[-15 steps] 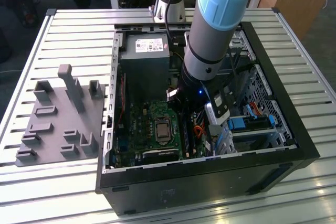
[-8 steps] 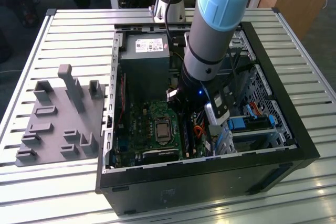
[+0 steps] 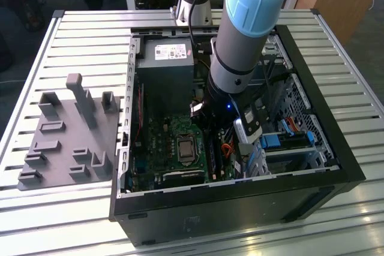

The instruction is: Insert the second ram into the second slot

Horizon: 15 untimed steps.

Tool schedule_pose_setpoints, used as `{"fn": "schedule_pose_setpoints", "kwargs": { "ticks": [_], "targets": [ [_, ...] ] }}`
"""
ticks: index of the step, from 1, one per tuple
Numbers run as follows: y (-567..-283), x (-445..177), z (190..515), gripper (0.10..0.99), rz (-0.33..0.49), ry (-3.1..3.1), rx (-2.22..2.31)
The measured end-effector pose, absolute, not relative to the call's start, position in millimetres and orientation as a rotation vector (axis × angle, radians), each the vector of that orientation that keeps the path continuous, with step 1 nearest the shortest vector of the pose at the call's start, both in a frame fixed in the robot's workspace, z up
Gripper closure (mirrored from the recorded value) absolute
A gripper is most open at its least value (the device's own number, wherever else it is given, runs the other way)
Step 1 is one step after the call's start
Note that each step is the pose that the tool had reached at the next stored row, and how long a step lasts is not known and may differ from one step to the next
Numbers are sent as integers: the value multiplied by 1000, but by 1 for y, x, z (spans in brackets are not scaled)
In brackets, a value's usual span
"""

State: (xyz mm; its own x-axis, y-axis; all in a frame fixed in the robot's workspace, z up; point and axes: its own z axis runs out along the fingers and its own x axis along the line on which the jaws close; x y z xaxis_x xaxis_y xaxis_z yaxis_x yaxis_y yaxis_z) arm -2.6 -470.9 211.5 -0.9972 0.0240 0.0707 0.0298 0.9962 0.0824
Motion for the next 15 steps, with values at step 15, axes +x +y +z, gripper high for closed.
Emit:
{"fn": "schedule_pose_setpoints", "kwargs": {
  "ticks": [15],
  "targets": [
    [-471,-3,210,949,-128,-3069,-17]
  ]
}}
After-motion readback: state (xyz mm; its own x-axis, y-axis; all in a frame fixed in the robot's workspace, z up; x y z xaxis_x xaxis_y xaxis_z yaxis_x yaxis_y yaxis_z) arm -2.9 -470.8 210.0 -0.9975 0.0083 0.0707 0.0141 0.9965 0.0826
